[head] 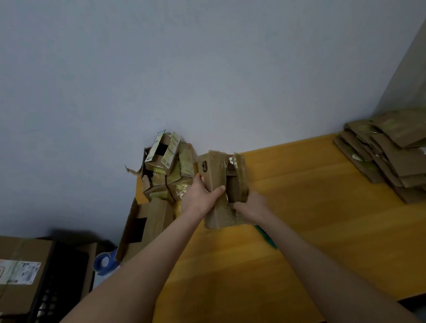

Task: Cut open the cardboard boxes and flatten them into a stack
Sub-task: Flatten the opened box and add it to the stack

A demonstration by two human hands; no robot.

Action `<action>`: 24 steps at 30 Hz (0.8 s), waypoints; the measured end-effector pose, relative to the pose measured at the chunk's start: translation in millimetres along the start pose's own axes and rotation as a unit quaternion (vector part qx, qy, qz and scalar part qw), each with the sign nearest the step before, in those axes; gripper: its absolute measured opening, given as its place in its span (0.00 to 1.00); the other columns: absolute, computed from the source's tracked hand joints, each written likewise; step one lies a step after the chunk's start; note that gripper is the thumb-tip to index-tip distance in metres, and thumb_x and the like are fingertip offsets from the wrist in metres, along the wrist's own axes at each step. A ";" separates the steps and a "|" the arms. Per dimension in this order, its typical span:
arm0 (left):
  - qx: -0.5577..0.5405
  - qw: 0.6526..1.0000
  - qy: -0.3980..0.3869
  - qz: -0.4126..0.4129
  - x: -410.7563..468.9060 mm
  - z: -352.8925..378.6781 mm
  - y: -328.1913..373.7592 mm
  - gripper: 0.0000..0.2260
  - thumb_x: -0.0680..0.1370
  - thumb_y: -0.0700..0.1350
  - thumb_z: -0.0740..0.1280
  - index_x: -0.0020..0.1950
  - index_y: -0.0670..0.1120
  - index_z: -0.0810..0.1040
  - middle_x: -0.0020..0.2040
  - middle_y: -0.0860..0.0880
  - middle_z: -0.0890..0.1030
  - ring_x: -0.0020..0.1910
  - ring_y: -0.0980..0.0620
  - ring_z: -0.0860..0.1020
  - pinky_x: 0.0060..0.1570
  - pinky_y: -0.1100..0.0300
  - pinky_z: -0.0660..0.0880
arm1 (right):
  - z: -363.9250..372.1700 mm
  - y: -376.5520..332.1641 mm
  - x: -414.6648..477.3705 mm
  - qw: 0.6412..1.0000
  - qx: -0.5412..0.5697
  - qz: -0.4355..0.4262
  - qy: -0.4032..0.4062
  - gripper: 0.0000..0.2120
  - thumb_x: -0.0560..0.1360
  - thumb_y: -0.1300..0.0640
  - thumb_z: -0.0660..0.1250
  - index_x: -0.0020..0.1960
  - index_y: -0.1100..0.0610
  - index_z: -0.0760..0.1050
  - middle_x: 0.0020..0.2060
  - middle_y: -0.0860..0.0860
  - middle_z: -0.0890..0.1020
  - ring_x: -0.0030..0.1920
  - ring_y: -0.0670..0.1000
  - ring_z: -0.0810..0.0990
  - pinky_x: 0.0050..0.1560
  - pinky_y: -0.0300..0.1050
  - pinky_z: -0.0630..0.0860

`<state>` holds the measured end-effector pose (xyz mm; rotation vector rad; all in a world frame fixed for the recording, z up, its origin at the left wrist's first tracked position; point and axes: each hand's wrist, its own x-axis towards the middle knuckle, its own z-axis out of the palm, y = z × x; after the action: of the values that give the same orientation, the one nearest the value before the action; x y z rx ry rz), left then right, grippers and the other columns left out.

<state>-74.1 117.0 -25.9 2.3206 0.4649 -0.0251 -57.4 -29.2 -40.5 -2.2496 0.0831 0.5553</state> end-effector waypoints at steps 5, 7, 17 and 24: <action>-0.056 0.997 -0.048 -0.006 7.2 -3.9 -7.6 0.26 0.75 0.53 0.71 0.70 0.49 0.67 0.59 0.46 0.80 0.52 0.45 0.80 0.50 0.46 0.80 | -4.9 10.8 -0.3 0.999 0.031 -0.007 -0.021 0.08 0.79 0.62 0.60 0.57 0.61 0.73 0.44 0.55 0.77 0.46 0.57 0.79 0.46 0.50 0.79; -0.105 0.991 -0.078 -0.032 12.5 -10.2 -15.1 0.30 0.75 0.51 0.71 0.74 0.50 0.64 0.58 0.46 0.80 0.53 0.45 0.80 0.48 0.47 0.81 | -9.5 14.8 -2.1 0.997 0.076 0.000 -0.023 0.05 0.79 0.61 0.60 0.51 0.60 0.74 0.42 0.55 0.78 0.43 0.54 0.79 0.40 0.46 0.79; -0.128 0.981 -0.131 -0.064 19.5 -12.1 -28.0 0.33 0.75 0.52 0.71 0.76 0.46 0.61 0.53 0.48 0.80 0.47 0.51 0.82 0.35 0.57 0.80 | -15.1 10.3 3.8 0.994 0.105 -0.010 0.030 0.13 0.82 0.54 0.57 0.39 0.56 0.67 0.36 0.49 0.70 0.35 0.47 0.68 0.32 0.39 0.65; 0.231 0.972 0.024 -0.024 12.4 14.6 -11.4 0.54 0.68 0.68 0.69 0.78 0.41 0.44 0.70 0.39 0.66 0.58 0.39 0.77 0.45 0.49 0.76 | 12.5 -10.0 -1.1 0.997 0.045 -0.053 0.020 0.07 0.80 0.62 0.56 0.53 0.60 0.73 0.44 0.53 0.75 0.42 0.52 0.74 0.30 0.36 0.67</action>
<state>-64.7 118.4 -46.0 2.7707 0.5896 -0.1120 -60.6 -13.5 -40.4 -2.1628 0.0078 0.4413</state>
